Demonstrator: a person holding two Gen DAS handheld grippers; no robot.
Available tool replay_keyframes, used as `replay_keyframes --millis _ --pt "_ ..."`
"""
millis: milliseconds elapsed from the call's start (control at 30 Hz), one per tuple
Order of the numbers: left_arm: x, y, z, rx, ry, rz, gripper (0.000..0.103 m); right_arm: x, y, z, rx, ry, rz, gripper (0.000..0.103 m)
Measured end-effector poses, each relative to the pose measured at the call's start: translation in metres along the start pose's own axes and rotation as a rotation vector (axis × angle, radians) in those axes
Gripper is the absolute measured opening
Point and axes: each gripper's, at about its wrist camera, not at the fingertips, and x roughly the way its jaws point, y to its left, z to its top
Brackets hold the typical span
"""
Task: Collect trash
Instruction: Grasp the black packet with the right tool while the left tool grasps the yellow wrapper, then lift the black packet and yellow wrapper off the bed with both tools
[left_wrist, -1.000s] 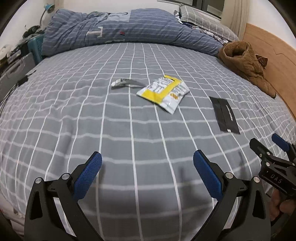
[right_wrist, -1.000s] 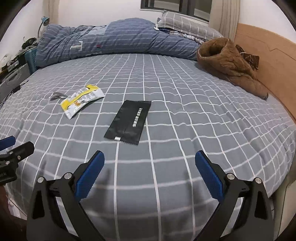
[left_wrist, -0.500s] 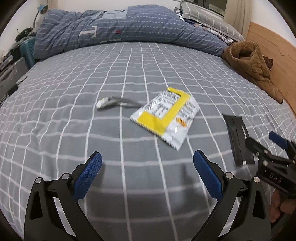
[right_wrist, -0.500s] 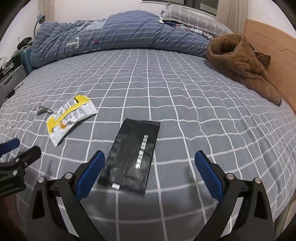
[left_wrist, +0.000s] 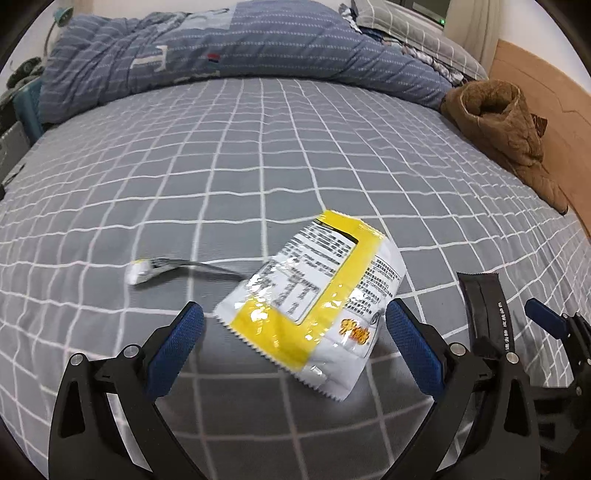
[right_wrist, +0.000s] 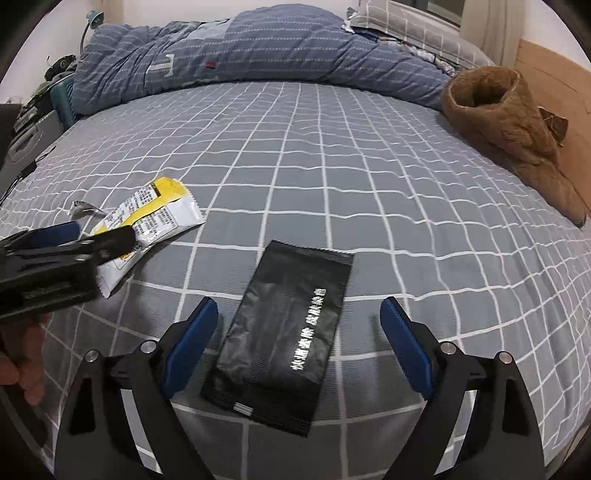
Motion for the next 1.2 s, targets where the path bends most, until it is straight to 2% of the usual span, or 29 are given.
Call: replay_keyframes --millis 200,400,533,600,667,767,1033,1200 --pt "0.014 -0.006 0.001 0.016 0.024 0.008 0.096 0.009 0.007 -0.004 -0.029 0.033 0.021 0.070" --pt "0.021 -0.010 0.003 0.045 0.039 0.024 0.084 0.009 0.007 -0.009 -0.033 0.044 0.037 0.062" --pt "0.022 -0.012 0.003 0.058 0.036 0.024 0.069 0.011 0.006 -0.010 -0.035 0.058 0.067 0.051" --pt "0.020 -0.012 0.002 0.058 0.031 0.022 0.063 0.011 0.006 -0.010 -0.036 0.059 0.074 0.047" --pt "0.019 -0.010 0.002 0.050 0.023 0.020 0.050 0.010 0.007 -0.011 -0.038 0.057 0.076 0.044" --pt "0.016 -0.009 0.003 0.045 0.012 0.011 0.041 0.008 0.006 -0.010 -0.032 0.048 0.081 0.039" --pt "0.006 -0.015 0.004 0.049 -0.007 0.021 0.026 0.002 0.001 -0.009 -0.020 0.020 0.092 0.028" --pt "-0.003 -0.014 0.005 0.041 -0.010 0.013 0.020 -0.001 -0.004 -0.007 -0.005 0.009 0.091 0.027"
